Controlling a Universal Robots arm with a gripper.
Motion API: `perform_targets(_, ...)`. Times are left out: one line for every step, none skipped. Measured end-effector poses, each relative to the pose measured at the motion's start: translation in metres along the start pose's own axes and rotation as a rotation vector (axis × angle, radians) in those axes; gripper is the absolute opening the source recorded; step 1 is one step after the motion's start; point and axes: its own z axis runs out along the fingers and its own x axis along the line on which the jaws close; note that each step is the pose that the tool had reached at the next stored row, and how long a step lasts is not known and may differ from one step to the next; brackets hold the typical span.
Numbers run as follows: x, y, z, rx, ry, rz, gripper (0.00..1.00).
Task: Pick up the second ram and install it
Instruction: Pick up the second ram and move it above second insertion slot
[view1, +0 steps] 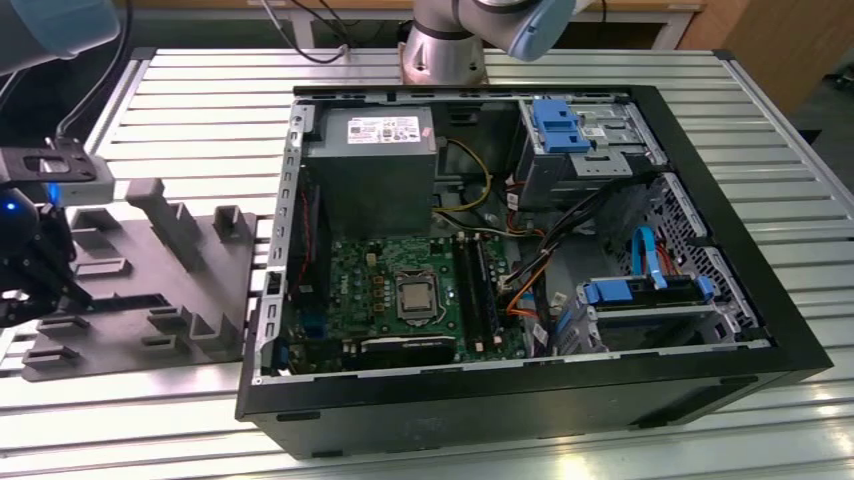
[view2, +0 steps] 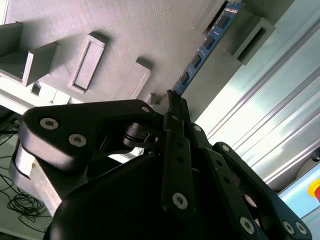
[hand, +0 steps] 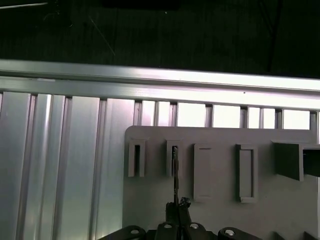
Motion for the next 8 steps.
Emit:
perform_targets(0.0000,0.0000,-0.0008,0.0001,0.0000,0.000,0.11)
perform_targets(0.0000,0.0000,-0.0015,0.0002,-0.0001,0.000,0.11)
perform_targets(-0.0001,0.0001,-0.0023,0.0001,0.0000,0.000,0.11)
perform_targets(-0.0001,0.0001,-0.0031,0.0001,0.0000,0.000,0.11)
perform_targets(-0.0001,0.0001,-0.0039,0.0000,0.0000,0.000,0.11)
perform_targets(-0.0001,0.0001,-0.0047,0.0000,0.0000,0.000,0.11)
perform_targets(-0.0001,0.0001,-0.0055,0.0000,0.0000,0.000,0.11)
perform_targets(-0.0002,0.0002,-0.0064,0.0000,0.0000,0.000,0.11)
